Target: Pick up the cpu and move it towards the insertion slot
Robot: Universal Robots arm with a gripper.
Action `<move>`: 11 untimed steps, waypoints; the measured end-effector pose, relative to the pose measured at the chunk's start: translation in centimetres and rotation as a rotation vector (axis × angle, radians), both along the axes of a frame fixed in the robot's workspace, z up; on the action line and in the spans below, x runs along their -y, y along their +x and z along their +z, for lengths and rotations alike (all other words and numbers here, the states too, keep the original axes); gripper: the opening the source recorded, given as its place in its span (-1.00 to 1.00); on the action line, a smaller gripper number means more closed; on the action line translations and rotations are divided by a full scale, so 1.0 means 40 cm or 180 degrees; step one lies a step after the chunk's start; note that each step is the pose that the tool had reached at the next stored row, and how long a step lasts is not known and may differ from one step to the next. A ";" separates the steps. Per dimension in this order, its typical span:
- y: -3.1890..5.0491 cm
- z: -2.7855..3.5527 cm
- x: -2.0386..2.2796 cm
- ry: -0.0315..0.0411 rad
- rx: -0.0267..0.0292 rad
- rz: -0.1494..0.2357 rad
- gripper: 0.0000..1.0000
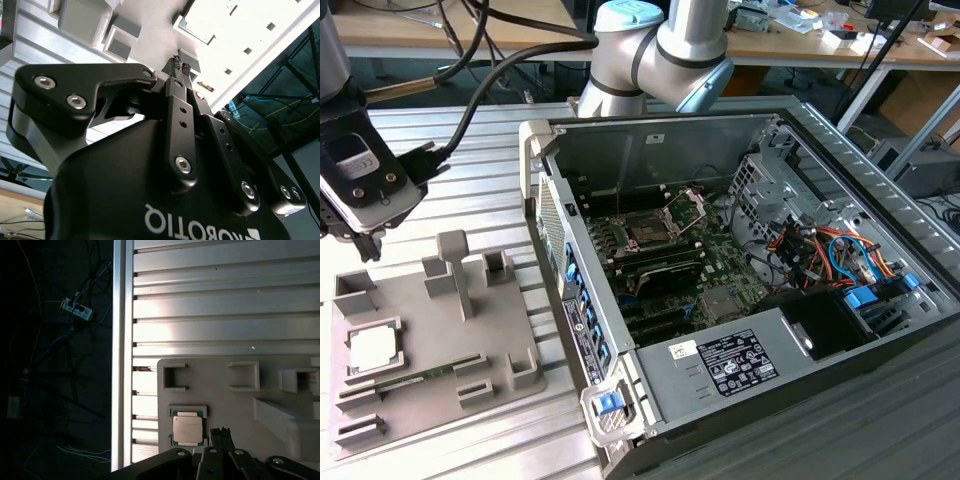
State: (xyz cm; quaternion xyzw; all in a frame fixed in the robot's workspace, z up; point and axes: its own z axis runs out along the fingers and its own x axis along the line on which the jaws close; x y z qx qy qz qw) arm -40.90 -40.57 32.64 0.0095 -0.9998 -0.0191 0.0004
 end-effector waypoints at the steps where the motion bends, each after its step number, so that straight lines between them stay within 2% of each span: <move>1: 0.000 0.000 0.000 0.0000 0.0000 0.0000 -0.79; 11: -0.002 -0.008 0.003 0.0000 0.0000 0.0000 -0.79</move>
